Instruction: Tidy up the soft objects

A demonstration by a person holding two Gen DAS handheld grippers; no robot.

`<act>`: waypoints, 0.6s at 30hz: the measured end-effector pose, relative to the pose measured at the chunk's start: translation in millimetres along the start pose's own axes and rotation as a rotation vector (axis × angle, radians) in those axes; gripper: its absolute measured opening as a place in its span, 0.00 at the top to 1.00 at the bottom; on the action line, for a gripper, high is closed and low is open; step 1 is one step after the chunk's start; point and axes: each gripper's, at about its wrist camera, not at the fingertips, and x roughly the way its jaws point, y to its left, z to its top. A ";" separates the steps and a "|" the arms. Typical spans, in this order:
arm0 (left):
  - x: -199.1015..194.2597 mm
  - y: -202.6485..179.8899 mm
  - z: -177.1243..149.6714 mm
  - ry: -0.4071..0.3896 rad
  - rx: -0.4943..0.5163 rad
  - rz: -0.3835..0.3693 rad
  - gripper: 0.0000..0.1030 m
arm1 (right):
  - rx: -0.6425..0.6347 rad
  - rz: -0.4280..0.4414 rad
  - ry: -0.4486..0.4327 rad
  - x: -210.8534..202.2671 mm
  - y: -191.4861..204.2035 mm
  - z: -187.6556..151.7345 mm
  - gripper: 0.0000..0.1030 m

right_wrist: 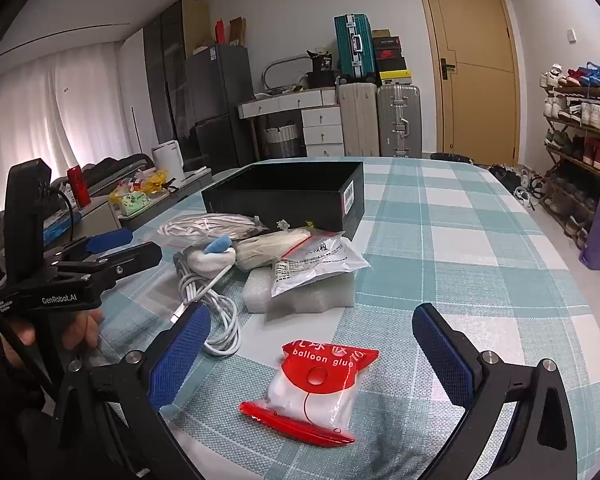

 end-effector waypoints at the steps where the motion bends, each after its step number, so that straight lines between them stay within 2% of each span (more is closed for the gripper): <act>1: 0.1 0.0 -0.1 0.001 -0.001 -0.001 0.00 | 0.006 -0.002 -0.003 -0.3 -0.4 0.0 0.00; 18: 0.4 5.2 0.5 0.003 -0.012 0.002 0.00 | 0.001 -0.006 -0.005 -0.7 -1.2 -2.1 0.00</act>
